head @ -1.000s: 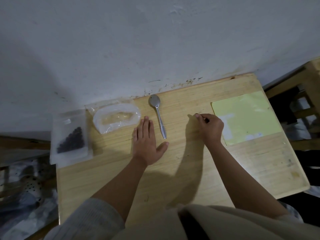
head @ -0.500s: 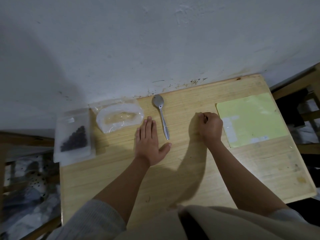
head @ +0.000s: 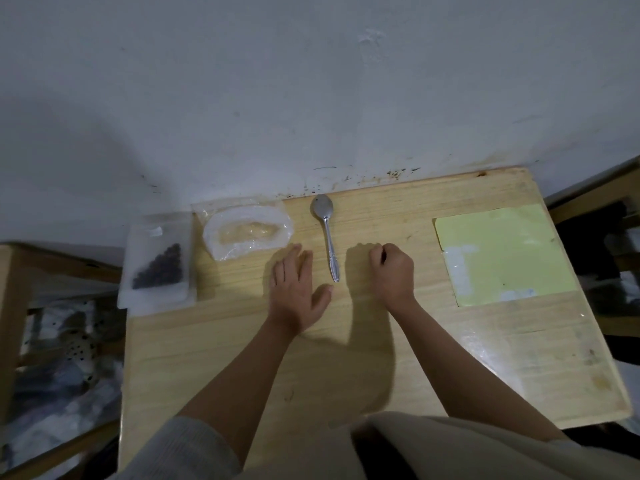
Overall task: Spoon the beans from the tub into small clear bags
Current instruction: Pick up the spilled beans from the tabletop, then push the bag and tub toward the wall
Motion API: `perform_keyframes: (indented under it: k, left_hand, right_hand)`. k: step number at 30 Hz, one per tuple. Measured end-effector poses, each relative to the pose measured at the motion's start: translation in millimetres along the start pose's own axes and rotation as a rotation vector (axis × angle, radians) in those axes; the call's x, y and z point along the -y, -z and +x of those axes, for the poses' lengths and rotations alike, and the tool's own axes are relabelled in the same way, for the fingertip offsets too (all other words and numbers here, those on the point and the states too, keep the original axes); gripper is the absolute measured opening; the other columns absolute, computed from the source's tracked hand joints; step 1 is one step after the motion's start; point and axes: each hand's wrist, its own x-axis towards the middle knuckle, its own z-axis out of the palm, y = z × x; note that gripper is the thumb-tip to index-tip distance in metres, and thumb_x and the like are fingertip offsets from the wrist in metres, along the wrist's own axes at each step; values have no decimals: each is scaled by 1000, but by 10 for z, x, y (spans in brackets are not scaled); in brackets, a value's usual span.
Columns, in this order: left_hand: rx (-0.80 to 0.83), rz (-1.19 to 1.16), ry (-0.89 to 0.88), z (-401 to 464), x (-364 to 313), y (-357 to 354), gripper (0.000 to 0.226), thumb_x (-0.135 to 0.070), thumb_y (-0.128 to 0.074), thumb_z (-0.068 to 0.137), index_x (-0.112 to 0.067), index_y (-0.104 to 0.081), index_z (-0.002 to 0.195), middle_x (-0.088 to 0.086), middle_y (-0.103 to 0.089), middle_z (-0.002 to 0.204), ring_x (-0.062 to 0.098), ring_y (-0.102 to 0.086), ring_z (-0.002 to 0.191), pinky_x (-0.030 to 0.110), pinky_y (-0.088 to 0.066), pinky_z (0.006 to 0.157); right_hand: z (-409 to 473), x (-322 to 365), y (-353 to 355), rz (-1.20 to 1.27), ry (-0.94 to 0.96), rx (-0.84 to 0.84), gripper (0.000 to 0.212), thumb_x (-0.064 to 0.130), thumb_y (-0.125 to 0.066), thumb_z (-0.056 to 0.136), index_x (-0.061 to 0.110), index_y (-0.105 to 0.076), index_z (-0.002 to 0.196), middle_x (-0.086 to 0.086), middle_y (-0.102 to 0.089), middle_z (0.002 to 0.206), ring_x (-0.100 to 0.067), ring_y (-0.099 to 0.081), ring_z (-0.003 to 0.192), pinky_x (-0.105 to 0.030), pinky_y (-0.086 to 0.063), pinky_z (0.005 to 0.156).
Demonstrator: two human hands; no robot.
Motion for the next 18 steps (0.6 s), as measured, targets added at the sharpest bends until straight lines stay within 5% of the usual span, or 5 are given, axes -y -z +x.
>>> perform_keyframes:
  k: [3, 6, 11, 14, 18]
  left_hand:
    - [-233, 34, 73, -48, 62, 131, 59, -46, -50, 83, -5, -56, 124, 24, -47, 131, 35, -42, 116, 49, -31, 100]
    - [-341, -9, 281, -21, 353, 344, 54, -40, -53, 81, -13, -50, 128, 24, -33, 142, 39, -30, 131, 59, -16, 108]
    - [-218, 10, 339, 136, 1004, 669, 46, -26, -61, 83, -21, -53, 129, 22, -20, 153, 43, -24, 137, 57, -25, 107]
    - [-123, -59, 296, 217, 1179, 800, 46, -17, -55, 89, -14, -51, 134, 18, -33, 149, 38, -37, 132, 52, -36, 105]
    - [-218, -180, 186, 182, 1072, 947, 45, -13, -56, 88, -9, -53, 133, 18, -47, 136, 37, -47, 122, 50, -47, 93]
  right_hand:
    - [-85, 86, -78, 10, 1, 14, 41, 16, -43, 97, 8, -39, 57, 2, -36, 49, -9, -33, 45, -21, -21, 43]
    - [-196, 207, -168, 21, -24, 36, 46, 18, -44, 97, 14, -33, 52, 1, -36, 49, -9, -34, 46, -32, -16, 49]
    - [-503, 350, -265, 32, -61, 30, 46, 18, -44, 97, 11, -33, 53, -1, -36, 50, -12, -33, 47, -20, -28, 44]
    - [-706, 386, -266, 35, -90, -10, 47, 19, -45, 96, 12, -30, 52, -1, -34, 49, -17, -34, 48, -34, -18, 48]
    - [-953, 361, -159, 54, -143, -125, 48, 22, -44, 96, 11, -31, 52, -1, -34, 48, -12, -33, 47, -31, -22, 46]
